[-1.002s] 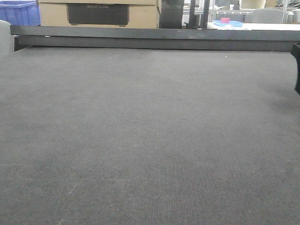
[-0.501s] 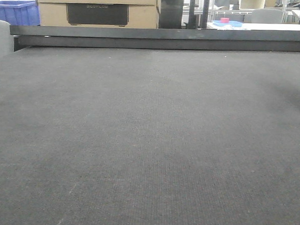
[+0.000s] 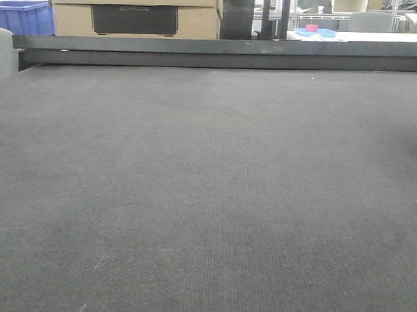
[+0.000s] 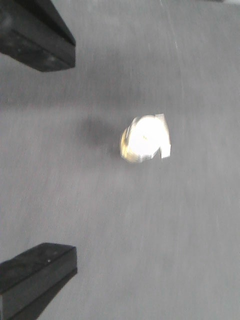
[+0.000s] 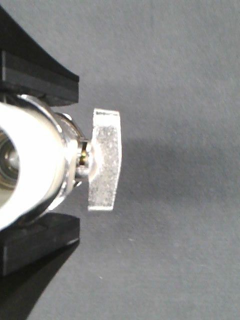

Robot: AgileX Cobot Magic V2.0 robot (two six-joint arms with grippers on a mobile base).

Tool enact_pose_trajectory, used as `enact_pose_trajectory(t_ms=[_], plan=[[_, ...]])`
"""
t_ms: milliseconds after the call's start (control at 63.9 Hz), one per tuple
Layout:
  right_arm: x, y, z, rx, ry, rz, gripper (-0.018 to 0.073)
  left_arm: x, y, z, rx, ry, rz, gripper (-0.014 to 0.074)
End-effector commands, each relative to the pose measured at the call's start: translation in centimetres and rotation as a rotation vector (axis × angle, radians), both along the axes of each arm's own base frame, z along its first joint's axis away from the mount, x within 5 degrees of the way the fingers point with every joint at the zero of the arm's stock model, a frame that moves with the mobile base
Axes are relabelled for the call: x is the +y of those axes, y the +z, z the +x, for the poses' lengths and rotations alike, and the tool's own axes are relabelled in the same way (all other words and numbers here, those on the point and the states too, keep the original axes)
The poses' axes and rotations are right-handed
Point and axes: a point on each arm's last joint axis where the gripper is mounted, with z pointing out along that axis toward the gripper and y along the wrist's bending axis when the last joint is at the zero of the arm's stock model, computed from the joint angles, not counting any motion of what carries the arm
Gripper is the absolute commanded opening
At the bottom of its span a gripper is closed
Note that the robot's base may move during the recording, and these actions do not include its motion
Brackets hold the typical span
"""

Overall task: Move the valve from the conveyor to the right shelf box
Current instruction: 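Grasp the second white-capped brass valve with the left gripper and lift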

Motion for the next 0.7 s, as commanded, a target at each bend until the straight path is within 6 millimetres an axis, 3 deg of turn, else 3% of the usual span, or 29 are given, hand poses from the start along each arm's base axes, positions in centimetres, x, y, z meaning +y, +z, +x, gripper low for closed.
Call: enact_pose_trajectory(t_ms=[0,188,282,532,689], plan=[[0.0,1.2,-0.7,-0.083,-0.005,0.004,-0.0155,1.3,-0.4,1.9,0.050,-0.007,-0.022,0.0601],[0.0,1.5,-1.4,-0.087,-0.004,0.005,-0.0155,2.7,-3.1,6.8,0.119,-0.062,-0.077,0.0601],[0.1,1.5,-1.4,-0.083,-0.003,0.008,-0.0155,3.1,-5.7,8.8,0.191,-0.072,-0.087,0.0601],[0.1,1.5,-1.4,-0.083,-0.003,0.008,-0.0155,3.7,-11.2,11.8,0.301,-0.067,-0.113,0.0601],[0.1,1.5,-1.4,-0.083,-0.003,0.008,-0.0155,3.9,-13.3,12.7,0.342,-0.065,-0.123,0.0601]])
